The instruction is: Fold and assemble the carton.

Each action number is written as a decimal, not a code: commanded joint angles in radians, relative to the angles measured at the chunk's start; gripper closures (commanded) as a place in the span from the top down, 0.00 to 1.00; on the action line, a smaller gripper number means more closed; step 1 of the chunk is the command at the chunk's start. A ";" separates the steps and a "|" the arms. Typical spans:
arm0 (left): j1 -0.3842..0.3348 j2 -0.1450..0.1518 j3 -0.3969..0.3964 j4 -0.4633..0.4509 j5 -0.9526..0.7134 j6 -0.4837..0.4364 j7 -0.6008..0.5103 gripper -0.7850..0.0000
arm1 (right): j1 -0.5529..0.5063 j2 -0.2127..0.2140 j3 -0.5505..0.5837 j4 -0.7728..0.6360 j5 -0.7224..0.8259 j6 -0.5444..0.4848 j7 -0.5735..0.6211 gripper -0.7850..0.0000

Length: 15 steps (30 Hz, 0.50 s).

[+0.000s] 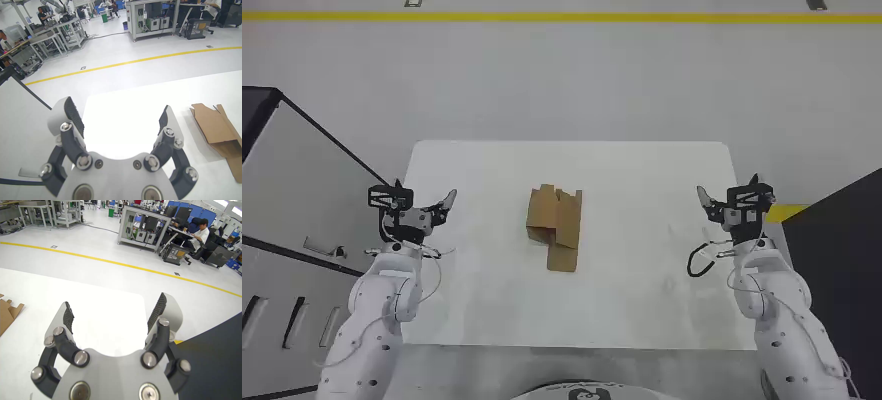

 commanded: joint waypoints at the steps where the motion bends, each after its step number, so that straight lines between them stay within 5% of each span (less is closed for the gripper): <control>1: 0.000 0.000 0.000 0.000 0.000 0.000 0.000 1.00 | 0.000 0.000 0.000 0.000 0.000 0.000 0.000 1.00; 15: 0.002 -0.002 0.060 -0.091 0.029 -0.125 0.078 1.00 | 0.000 0.000 0.000 0.000 0.000 0.000 0.000 1.00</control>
